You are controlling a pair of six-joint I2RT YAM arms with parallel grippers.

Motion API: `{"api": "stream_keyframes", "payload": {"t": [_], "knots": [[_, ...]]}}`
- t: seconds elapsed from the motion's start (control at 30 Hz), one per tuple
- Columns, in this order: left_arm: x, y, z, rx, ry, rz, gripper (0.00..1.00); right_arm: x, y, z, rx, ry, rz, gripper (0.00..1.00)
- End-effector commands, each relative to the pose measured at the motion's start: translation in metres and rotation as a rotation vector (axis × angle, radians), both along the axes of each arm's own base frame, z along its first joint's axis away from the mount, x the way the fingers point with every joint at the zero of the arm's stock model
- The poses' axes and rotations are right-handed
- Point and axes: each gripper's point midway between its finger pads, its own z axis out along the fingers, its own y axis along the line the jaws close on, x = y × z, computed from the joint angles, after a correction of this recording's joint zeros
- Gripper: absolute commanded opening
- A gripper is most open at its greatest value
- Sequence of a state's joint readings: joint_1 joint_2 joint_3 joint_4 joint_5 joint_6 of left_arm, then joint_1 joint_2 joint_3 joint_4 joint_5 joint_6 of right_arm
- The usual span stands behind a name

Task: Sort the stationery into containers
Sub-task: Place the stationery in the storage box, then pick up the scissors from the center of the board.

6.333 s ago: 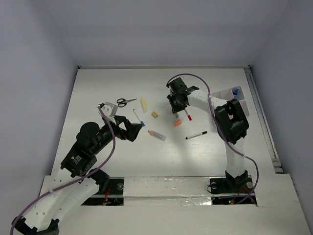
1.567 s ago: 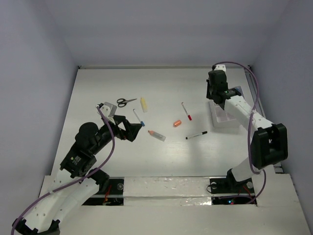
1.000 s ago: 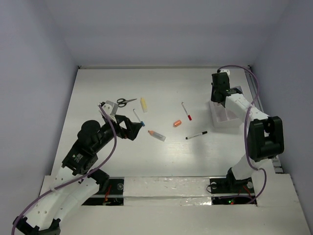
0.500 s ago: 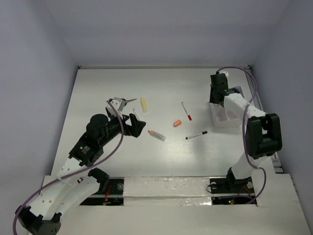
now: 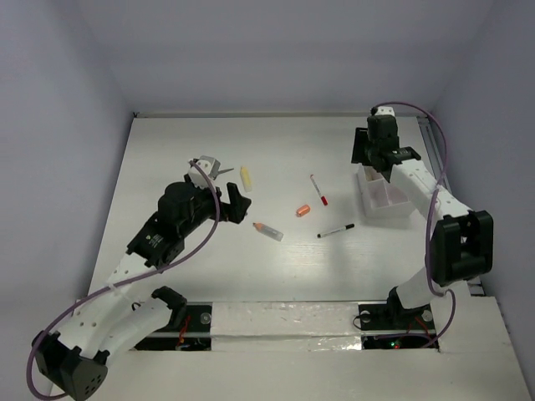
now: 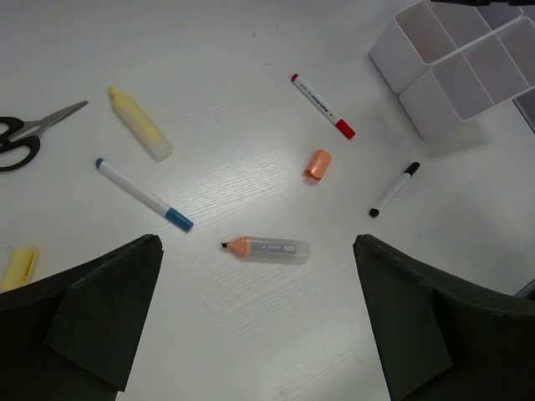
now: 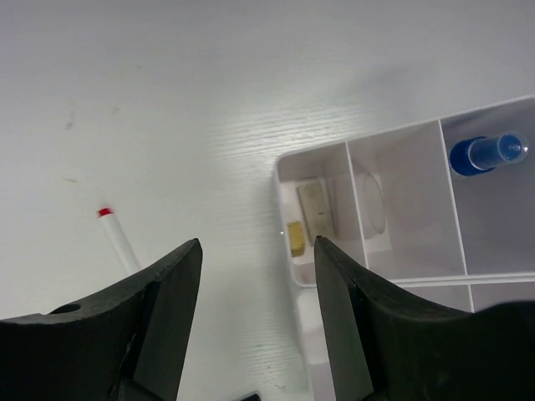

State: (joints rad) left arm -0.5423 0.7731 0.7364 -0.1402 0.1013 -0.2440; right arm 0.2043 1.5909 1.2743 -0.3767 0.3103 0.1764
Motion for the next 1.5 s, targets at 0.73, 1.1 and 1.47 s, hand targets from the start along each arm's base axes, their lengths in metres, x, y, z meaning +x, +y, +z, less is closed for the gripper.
{"api": "stream_keyframes", "payload": {"t": [0.73, 1.1, 1.47], "knots": [[0.046, -0.005, 0.017, -0.113, 0.033, 0.146, 0.97, -0.011, 0.034, 0.029, 0.136, -0.124, 0.118, 0.05], [0.093, 0.013, -0.024, -0.232, 0.124, 0.434, 0.71, -0.076, 0.183, 0.02, 0.37, -0.108, 0.564, 0.07], [0.178, 0.095, -0.083, -0.212, 0.23, 0.764, 0.39, -0.123, 0.206, 0.023, 0.488, -0.118, 0.704, 0.16]]}}
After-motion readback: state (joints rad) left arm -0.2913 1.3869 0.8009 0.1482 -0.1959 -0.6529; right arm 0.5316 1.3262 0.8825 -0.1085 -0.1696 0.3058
